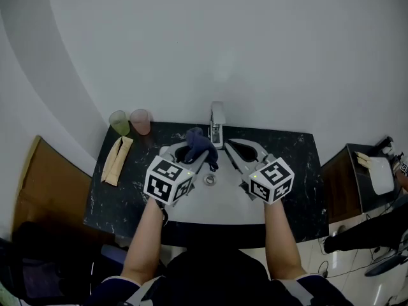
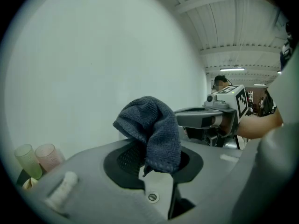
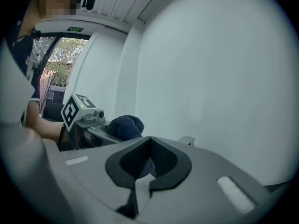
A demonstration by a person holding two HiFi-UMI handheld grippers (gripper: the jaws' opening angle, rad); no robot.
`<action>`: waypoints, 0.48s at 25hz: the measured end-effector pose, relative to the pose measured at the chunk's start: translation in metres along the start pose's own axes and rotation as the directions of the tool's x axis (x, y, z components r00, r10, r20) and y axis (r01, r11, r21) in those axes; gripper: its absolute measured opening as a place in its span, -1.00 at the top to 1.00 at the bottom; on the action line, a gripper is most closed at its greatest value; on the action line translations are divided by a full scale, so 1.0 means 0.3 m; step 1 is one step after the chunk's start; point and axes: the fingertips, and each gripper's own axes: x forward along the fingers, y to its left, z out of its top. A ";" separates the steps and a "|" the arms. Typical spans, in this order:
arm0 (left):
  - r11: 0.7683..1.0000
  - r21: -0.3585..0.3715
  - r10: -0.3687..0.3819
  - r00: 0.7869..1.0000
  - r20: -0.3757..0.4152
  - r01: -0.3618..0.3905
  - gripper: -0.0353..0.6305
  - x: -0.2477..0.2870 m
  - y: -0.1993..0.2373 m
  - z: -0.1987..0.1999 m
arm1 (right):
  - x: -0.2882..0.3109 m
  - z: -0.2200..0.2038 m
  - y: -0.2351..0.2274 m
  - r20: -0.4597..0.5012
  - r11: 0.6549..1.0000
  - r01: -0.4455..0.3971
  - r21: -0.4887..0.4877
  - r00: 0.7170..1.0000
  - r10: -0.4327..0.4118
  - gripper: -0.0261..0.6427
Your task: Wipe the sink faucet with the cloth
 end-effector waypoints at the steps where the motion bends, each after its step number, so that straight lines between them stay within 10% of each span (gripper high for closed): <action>1: 1.000 -0.007 0.008 1.000 0.018 -0.008 0.58 -0.013 0.001 0.015 | -0.010 0.014 0.002 0.018 1.000 0.003 0.013 1.000 -0.003 0.91; 12: 0.998 -0.043 0.057 0.997 0.061 -0.054 0.58 -0.076 -0.018 0.051 | -0.042 0.069 0.010 0.055 0.998 0.048 0.040 0.997 -0.050 0.91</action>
